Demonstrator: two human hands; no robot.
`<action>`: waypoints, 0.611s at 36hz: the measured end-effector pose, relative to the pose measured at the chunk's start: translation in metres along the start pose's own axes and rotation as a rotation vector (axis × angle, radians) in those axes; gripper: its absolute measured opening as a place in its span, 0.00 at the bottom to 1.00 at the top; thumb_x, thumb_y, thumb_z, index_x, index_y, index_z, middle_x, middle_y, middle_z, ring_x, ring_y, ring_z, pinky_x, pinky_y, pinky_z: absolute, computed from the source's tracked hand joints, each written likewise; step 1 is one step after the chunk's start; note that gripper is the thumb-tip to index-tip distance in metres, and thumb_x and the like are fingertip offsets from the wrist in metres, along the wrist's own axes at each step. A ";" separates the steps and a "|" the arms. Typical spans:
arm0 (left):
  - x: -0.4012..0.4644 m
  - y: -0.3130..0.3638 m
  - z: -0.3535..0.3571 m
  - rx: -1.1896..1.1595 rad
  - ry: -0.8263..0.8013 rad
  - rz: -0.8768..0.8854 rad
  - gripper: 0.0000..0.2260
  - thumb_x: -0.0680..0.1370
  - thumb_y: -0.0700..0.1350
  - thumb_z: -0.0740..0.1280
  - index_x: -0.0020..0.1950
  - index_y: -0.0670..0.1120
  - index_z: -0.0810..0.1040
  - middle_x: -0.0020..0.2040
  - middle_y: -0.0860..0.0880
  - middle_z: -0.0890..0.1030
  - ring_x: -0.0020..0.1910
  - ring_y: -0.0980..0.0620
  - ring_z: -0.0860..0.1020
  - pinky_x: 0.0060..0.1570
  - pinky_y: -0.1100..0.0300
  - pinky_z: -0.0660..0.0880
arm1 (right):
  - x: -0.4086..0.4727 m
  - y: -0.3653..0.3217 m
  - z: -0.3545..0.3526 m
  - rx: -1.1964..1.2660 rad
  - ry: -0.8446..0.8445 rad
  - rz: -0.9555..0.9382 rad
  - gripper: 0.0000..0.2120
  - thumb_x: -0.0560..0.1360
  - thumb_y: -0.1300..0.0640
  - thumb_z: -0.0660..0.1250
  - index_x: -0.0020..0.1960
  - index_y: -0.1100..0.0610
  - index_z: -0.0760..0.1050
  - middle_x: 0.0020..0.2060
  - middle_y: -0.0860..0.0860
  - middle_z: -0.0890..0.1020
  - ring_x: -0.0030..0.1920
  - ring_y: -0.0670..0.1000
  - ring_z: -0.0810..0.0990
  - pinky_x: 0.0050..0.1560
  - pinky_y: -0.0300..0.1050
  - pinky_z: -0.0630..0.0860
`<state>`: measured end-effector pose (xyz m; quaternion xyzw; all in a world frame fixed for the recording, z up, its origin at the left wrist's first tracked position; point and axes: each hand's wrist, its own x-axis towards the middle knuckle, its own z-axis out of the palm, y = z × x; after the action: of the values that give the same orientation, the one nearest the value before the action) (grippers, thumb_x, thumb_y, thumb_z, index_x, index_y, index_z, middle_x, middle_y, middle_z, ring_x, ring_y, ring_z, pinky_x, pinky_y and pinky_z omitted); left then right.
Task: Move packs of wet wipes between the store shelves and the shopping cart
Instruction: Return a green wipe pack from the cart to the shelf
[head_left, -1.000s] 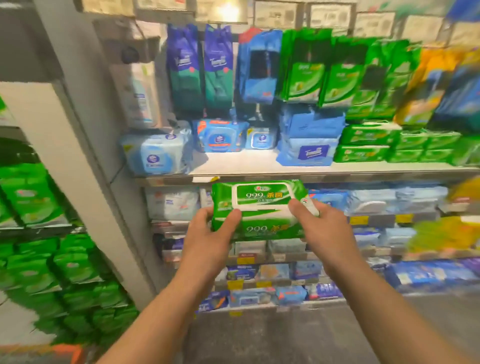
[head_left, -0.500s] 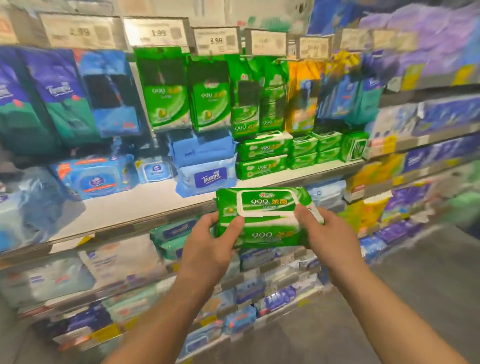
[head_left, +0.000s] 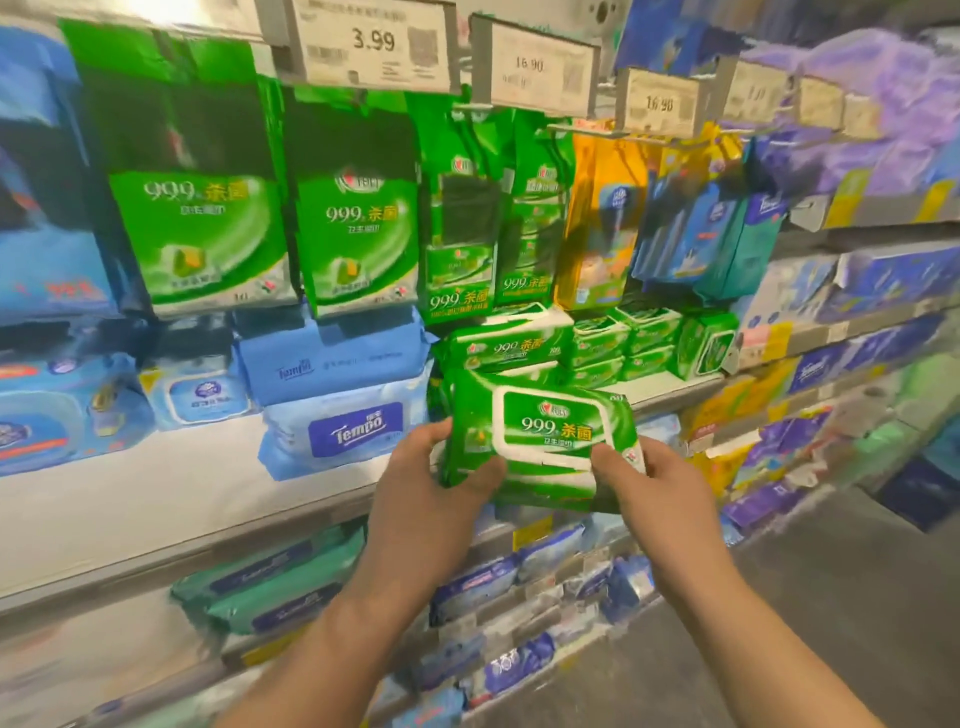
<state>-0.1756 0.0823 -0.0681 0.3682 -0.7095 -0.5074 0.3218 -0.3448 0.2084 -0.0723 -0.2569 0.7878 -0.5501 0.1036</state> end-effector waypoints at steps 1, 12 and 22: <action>0.003 -0.001 0.003 0.002 -0.009 0.002 0.16 0.72 0.55 0.75 0.55 0.66 0.73 0.57 0.61 0.80 0.52 0.54 0.81 0.49 0.59 0.75 | 0.004 0.002 0.001 0.009 0.004 -0.005 0.11 0.75 0.47 0.72 0.43 0.55 0.82 0.34 0.48 0.85 0.40 0.54 0.84 0.42 0.52 0.78; 0.038 0.012 0.030 -0.054 0.131 0.039 0.20 0.71 0.56 0.77 0.56 0.58 0.70 0.51 0.72 0.79 0.48 0.68 0.80 0.49 0.57 0.79 | 0.073 0.009 0.000 0.166 -0.169 -0.135 0.33 0.74 0.56 0.77 0.74 0.42 0.67 0.65 0.34 0.78 0.63 0.35 0.77 0.63 0.40 0.76; 0.063 0.015 0.041 0.052 0.320 0.111 0.22 0.76 0.38 0.71 0.66 0.57 0.74 0.55 0.66 0.82 0.55 0.66 0.79 0.58 0.55 0.78 | 0.144 -0.003 0.018 0.176 -0.295 -0.398 0.39 0.64 0.56 0.84 0.69 0.43 0.70 0.63 0.48 0.77 0.62 0.47 0.79 0.62 0.54 0.79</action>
<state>-0.2455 0.0523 -0.0600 0.4126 -0.6815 -0.4052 0.4485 -0.4580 0.1182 -0.0592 -0.4741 0.6472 -0.5828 0.1291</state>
